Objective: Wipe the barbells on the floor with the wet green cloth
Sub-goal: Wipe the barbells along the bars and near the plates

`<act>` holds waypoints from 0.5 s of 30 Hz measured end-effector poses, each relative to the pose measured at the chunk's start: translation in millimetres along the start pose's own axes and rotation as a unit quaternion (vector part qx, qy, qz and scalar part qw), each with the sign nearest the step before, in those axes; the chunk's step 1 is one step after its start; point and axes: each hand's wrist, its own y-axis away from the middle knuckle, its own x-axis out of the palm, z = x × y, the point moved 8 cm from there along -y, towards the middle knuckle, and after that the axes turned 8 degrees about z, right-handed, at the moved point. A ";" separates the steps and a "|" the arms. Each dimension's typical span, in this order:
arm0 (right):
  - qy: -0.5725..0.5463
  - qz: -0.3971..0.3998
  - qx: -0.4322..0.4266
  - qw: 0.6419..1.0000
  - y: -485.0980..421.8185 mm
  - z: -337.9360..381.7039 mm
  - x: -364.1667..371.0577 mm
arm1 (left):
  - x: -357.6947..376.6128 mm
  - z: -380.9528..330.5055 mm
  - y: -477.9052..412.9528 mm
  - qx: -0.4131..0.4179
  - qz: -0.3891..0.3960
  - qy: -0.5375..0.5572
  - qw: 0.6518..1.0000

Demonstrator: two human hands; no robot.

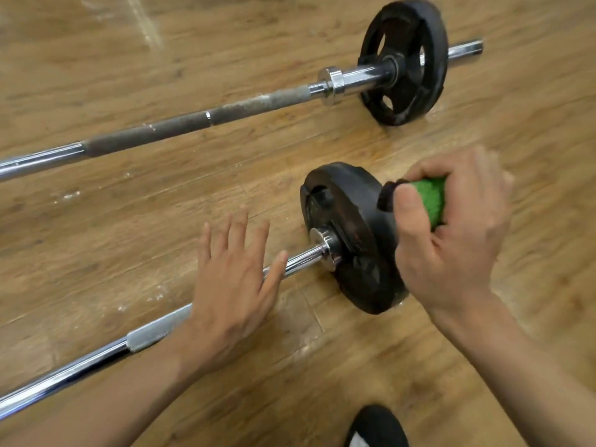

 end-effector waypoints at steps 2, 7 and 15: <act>0.018 -0.013 0.054 0.998 -9.1 -46.6 -11.1 | -19.4 -34.2 -12.9 0.046 -0.025 0.054 0.997; -0.066 0.058 0.179 0.980 10.1 -155.0 15.6 | -51.4 -109.6 -37.4 0.143 -0.068 0.089 0.983; -0.010 0.155 0.036 0.987 46.5 -155.9 83.5 | -43.0 -140.7 -50.1 0.165 -0.124 0.095 0.974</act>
